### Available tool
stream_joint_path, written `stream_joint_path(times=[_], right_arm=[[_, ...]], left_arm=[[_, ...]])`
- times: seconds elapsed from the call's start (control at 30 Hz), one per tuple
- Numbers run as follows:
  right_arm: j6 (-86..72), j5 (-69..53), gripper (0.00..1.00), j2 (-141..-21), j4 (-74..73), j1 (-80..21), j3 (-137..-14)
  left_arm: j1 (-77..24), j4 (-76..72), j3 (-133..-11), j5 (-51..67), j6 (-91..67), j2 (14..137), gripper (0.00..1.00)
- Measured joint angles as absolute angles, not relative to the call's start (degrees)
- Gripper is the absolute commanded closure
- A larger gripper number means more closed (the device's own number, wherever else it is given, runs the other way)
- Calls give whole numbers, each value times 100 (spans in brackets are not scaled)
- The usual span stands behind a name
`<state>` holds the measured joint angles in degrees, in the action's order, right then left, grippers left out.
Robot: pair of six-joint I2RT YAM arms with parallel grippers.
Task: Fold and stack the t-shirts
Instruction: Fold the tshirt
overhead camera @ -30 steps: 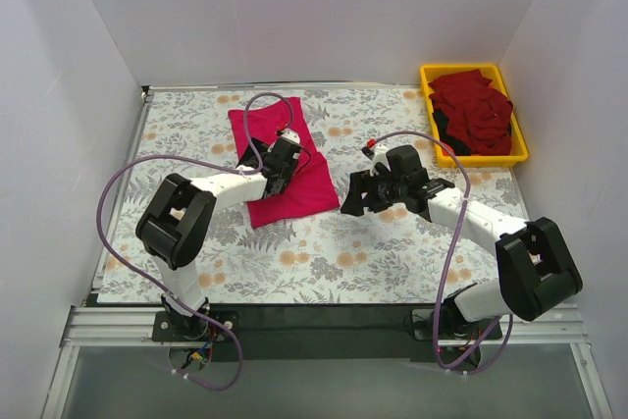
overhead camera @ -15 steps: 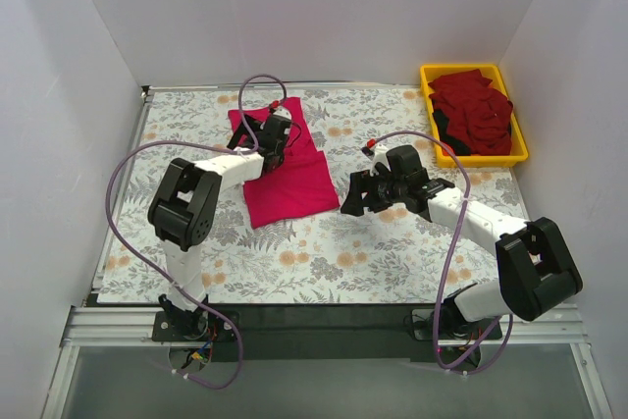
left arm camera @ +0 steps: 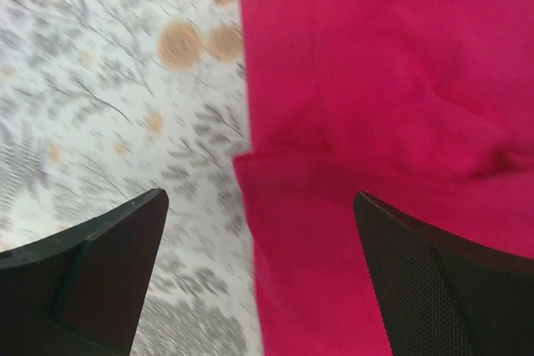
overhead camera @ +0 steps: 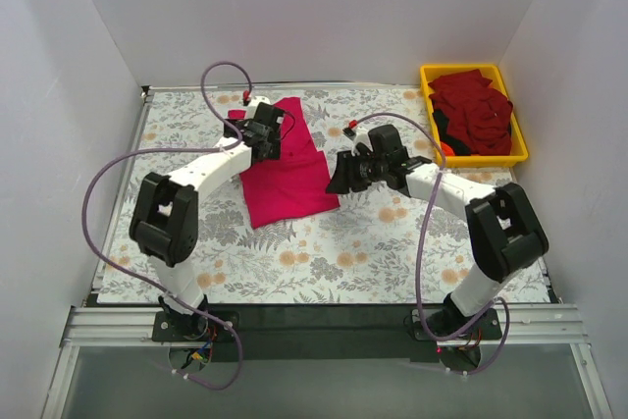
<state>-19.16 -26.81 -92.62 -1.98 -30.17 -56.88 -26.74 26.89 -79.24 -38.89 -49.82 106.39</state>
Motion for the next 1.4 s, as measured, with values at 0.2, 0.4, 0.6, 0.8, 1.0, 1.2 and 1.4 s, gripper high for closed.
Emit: stream_joint_path(times=[0.2, 0.4, 0.6, 0.8, 1.0, 1.2, 1.4], right_arm=[[-2233, -3092, 72, -10208, 211, -3085, -6261], [-2434, -3321, 76, -10967, 475, -3087, -6558], [-2604, -3398, 79, -11375, 642, -3046, -6246], [-2694, -3470, 80, -11074, 904, -2934, -5682], [-2596, -3249, 80, -10239, 526, -2860, -4810], [-2550, -3120, 78, -9395, -27, -2851, -4106], [-2399, -2845, 73, -8860, -657, -2849, -4167]], left_arm=[[-2668, 3428, -6803, -2423, -6751, 8947, 27], [-2661, 3343, -5540, -1074, -7614, 8799, 34], [-2635, 3332, -5151, -318, -7909, 9129, 43], [-2521, 3306, -4969, -32, -7926, 9013, 55], [-2526, 3295, -4392, 523, -8034, 8503, 63], [-2558, 3756, -4001, 766, -8204, 7977, 49], [-2589, 4158, -4165, 827, -8495, 7518, 38]])
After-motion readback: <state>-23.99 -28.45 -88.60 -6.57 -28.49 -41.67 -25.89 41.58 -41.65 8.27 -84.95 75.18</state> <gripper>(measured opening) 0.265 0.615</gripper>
